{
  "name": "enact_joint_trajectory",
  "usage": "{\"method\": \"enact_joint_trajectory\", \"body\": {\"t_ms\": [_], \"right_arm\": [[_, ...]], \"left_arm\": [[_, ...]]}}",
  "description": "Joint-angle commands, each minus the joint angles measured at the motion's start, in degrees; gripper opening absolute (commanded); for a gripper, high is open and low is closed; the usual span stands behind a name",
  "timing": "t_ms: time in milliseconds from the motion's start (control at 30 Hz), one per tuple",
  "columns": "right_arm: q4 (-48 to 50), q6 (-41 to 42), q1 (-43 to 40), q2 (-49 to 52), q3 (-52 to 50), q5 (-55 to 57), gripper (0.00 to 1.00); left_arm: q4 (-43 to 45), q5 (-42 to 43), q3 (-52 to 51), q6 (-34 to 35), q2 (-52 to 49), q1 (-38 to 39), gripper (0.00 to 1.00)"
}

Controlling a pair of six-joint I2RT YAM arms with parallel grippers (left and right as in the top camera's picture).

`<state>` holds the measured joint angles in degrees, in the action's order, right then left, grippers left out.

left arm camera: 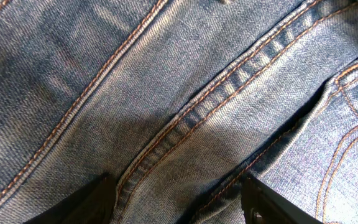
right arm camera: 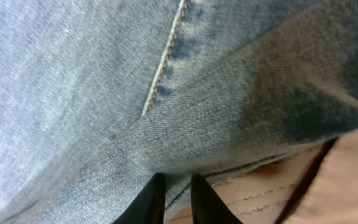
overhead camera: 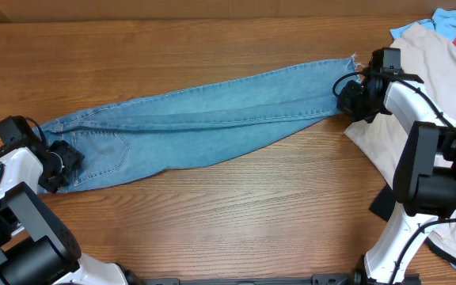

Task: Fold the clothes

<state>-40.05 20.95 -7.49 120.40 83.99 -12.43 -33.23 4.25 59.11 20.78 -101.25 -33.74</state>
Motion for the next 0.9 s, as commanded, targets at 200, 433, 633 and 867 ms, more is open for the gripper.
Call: {"method": "enact_joint_trajectory", "body": {"t_ms": [200, 433, 633, 867], "right_arm": [[3.9, 0.1, 1.7, 0.4, -4.6, 0.8, 0.19], [2.3, 0.1, 1.6, -0.1, -3.7, 1.0, 0.04], [-7.9, 0.1, 1.3, -5.4, 3.6, 6.1, 0.04], [-18.7, -1.1, 1.4, -9.3, 13.1, 6.5, 0.04]], "left_arm": [[-1.4, -1.6, -2.3, 0.0, -0.7, -0.3, 0.68], [-1.4, -1.6, -2.3, 0.0, -0.7, -0.3, 0.69], [-1.4, -1.7, -2.3, 0.0, -0.7, -0.3, 0.69], [-1.4, -1.7, -2.3, 0.0, -0.7, -0.3, 0.7]]}}
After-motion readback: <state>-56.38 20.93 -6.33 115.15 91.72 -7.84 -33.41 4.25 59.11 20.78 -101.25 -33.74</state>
